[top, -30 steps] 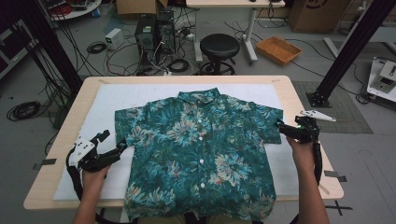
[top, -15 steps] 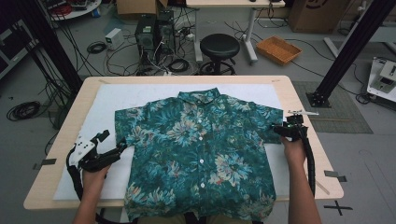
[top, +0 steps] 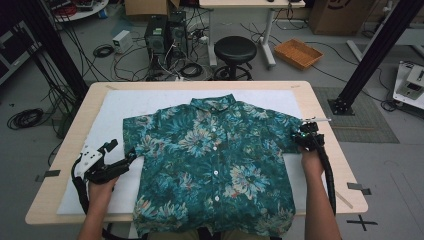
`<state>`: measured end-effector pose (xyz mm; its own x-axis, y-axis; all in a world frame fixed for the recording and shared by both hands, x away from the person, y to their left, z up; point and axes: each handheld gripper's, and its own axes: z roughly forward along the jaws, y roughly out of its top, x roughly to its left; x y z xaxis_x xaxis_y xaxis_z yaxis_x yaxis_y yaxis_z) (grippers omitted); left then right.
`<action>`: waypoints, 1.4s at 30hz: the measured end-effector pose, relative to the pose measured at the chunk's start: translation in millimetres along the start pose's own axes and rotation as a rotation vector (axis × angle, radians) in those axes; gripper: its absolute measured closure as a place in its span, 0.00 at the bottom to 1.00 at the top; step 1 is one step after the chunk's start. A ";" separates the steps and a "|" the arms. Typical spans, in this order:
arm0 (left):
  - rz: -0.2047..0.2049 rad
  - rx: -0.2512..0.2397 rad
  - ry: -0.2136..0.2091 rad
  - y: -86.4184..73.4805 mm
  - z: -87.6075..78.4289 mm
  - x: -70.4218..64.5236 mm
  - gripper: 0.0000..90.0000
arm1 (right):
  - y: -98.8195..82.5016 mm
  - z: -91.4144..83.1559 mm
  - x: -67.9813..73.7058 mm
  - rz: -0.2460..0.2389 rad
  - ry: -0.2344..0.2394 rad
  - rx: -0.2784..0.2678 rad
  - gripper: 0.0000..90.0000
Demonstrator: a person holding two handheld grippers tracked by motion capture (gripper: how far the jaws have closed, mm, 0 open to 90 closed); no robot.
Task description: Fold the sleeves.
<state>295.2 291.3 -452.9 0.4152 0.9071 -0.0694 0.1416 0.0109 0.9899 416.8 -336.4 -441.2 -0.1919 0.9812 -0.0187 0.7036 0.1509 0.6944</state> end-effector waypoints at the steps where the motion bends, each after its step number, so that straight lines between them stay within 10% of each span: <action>1: 0.000 0.000 0.000 0.0 0.0 0.0 0.26 | 1.6 -1.5 0.3 0.006 0.000 -0.008 0.98; 8: -0.004 0.006 -0.003 0.3 0.6 0.4 0.26 | 25.4 -18.7 16.4 -0.028 0.037 -0.093 0.98; 21: -0.005 0.008 -0.013 0.3 0.5 0.9 0.26 | 71.7 -16.0 110.4 -0.222 0.192 -0.155 0.79; 42: -0.046 0.055 0.035 3.5 6.3 3.3 0.26 | -0.6 -32.6 46.2 -0.068 0.183 -0.307 0.26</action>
<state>302.7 291.7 -450.4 0.3756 0.9202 -0.1098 0.2097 0.0310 0.9773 385.2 -295.1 -419.0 -0.3703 0.9281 0.0377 0.4522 0.1447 0.8801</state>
